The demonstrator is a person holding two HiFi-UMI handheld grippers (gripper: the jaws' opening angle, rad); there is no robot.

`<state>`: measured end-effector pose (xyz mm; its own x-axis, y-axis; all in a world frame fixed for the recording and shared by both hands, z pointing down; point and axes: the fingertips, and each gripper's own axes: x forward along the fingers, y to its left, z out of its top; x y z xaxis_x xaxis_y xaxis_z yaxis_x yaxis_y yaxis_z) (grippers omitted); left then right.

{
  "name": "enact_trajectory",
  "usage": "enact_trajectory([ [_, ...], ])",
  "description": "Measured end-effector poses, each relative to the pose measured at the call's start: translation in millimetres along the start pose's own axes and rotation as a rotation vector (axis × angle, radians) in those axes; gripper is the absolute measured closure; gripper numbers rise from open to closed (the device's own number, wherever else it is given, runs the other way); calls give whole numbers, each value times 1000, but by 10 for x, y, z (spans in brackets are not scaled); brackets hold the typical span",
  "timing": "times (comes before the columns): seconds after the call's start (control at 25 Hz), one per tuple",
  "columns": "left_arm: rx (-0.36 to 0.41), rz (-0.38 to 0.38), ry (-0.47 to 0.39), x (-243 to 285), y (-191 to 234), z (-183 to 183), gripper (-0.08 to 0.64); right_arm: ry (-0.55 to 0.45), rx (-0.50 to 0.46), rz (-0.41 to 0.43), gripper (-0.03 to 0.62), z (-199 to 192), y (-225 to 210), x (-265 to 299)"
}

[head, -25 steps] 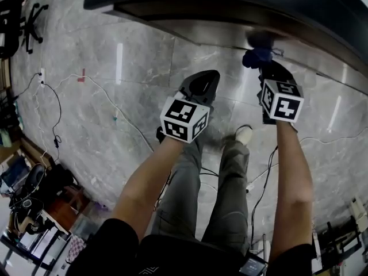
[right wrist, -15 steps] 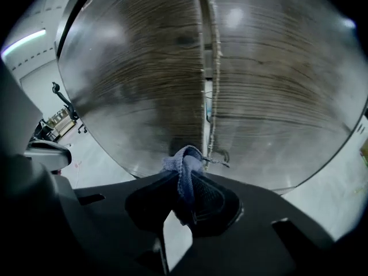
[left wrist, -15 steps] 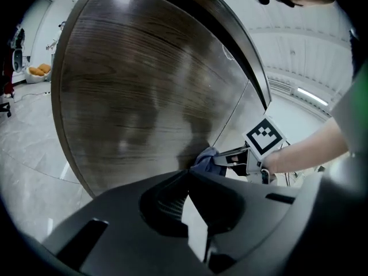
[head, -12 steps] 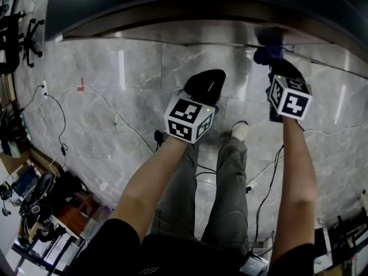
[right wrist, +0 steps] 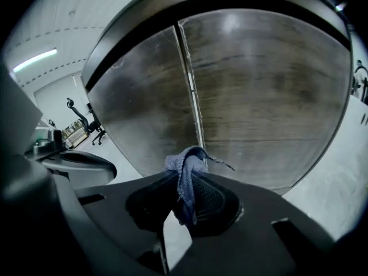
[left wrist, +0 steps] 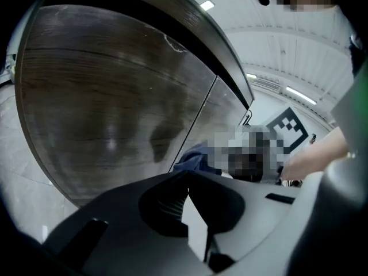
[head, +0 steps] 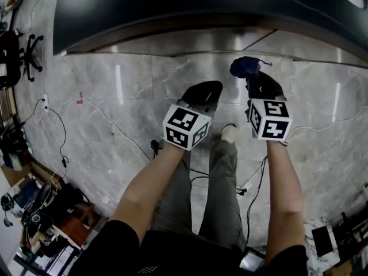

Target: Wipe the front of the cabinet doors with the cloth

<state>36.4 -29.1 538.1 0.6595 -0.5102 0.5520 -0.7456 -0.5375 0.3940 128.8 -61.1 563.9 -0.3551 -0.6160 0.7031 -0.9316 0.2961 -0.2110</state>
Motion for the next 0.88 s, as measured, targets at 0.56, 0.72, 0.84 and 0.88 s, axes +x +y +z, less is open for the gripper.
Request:
enact_trajectory([
  [0.56, -7, 32, -124, 22, -649, 645, 560, -195, -8, -27, 525, 759, -296, -799],
  [0.72, 14, 28, -141, 25, -719, 766, 560, -255, -62, -17, 525, 1010, -193, -978],
  [0.84, 17, 33, -159, 34, -753, 846, 560, -298, -72, -8, 525, 1182, -149, -1080],
  [0.88, 19, 33, -162, 42, -767, 869, 560, -311, -72, -6, 525, 1230, -147, -1105],
])
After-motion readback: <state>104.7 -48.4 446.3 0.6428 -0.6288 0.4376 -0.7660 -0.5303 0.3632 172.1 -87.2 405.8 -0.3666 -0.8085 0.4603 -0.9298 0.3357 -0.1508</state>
